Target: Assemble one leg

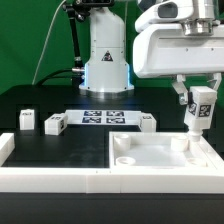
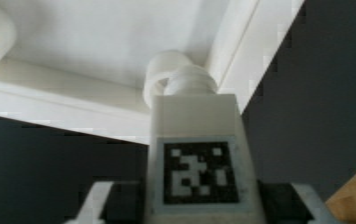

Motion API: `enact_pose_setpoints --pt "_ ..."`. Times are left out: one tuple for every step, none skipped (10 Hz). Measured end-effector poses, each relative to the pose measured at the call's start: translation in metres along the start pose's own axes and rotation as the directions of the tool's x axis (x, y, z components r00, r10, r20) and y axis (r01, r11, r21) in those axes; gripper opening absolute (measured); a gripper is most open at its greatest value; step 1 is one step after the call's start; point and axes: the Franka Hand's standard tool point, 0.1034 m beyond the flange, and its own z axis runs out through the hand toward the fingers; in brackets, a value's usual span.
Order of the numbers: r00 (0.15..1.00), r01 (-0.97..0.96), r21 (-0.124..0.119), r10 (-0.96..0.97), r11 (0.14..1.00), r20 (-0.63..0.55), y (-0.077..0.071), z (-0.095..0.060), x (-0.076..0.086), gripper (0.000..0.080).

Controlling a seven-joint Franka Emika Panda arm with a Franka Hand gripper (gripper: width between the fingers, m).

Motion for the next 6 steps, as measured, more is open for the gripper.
enact_pose_setpoints --pt "1.0 -0.001 -0.001 0.001 1.0 -0.003 0.002 0.006 0.008 0.0291" --pt "1.0 -0.001 -0.001 0.001 1.0 -0.011 0.003 0.008 0.014 0.0291" --pt "1.0 -0.002 -0.001 0.002 1.0 -0.01 0.003 0.011 0.015 0.0291" --pt "1.0 -0.002 0.0 0.002 1.0 -0.006 0.003 0.015 0.014 0.0291" --pt "1.0 -0.004 0.0 0.004 1.0 -0.002 0.004 0.019 0.012 0.0291" --pt "1.0 -0.005 -0.001 0.005 1.0 -0.005 0.005 0.024 0.009 0.0291"
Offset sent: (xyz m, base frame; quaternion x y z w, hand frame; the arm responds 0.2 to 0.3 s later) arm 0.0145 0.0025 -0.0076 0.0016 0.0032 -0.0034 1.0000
